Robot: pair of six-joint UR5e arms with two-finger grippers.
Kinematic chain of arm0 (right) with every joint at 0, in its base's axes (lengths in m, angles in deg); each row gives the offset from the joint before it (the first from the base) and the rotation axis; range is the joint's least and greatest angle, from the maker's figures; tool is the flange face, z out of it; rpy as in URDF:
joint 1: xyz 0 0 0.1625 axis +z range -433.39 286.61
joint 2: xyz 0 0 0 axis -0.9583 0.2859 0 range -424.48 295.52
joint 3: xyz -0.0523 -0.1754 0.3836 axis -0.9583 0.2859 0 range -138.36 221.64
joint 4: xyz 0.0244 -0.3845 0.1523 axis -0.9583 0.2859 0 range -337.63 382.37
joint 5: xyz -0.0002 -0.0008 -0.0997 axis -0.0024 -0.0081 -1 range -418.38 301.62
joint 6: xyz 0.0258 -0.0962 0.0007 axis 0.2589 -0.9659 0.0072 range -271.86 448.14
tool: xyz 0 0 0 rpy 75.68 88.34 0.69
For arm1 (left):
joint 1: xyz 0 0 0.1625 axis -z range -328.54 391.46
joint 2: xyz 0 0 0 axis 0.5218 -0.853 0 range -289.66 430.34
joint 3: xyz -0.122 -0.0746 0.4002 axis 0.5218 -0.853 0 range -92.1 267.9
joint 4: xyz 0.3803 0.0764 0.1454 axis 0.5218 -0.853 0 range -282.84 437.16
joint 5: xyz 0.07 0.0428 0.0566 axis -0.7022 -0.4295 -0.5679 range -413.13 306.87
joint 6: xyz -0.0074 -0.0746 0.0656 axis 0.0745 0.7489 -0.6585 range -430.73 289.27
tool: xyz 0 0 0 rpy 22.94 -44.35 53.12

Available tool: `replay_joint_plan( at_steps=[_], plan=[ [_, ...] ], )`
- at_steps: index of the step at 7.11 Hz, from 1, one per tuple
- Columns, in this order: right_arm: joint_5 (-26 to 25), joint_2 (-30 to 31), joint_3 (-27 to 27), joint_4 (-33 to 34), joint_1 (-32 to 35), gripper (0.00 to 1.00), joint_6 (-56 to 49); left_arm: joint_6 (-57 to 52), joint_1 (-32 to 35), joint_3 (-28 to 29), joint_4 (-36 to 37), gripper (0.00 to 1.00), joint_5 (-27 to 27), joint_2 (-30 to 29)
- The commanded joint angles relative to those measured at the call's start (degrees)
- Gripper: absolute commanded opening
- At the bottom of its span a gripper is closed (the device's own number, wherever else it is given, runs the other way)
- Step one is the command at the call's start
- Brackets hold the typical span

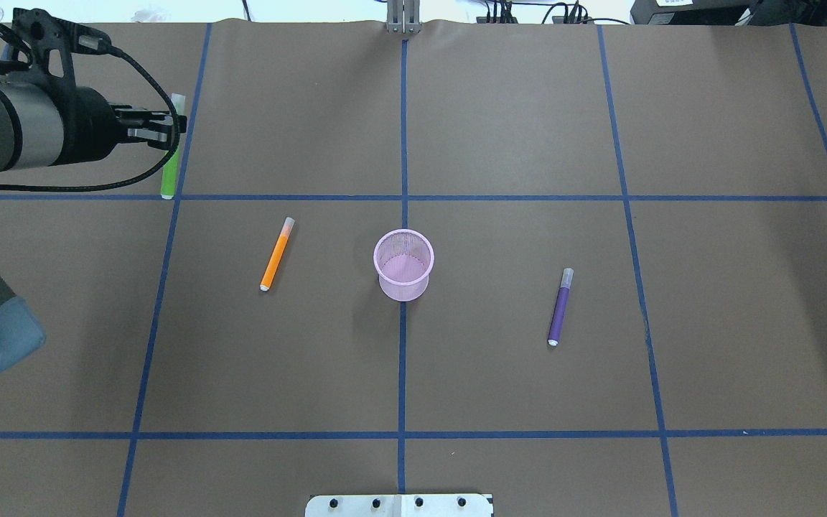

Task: Collect pens into pen holder
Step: 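Lift the green marker upright with the left gripper, away from the robot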

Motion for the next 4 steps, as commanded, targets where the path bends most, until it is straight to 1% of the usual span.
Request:
replay_joint_plan(
  at_steps=[1, 2, 3, 4],
  plan=[
    [0.0, -0.62, 9.19, -10.83, -0.03, 1.0, -0.32, 2.85, -0.9, 3.99, -0.63, 0.0, -4.08, -7.03],
    [-0.17, -0.79, 13.76, -15.33, -0.03, 1.0, -0.41, 2.88, -2.13, 5.4, -0.63, 0.0, -6.37, -8.72],
    [-0.26, -2.01, 20.07, -20.77, -0.03, 1.0, -0.5, 2.88, -3.27, 6.98, -1.24, 0.0, -8.48, -10.39],
    [-0.35, -2.9, 25.96, -26.22, -0.03, 1.0, -0.5, 2.88, -3.81, 8.04, -2.64, 0.0, -9.8, -10.4]
  ],
)
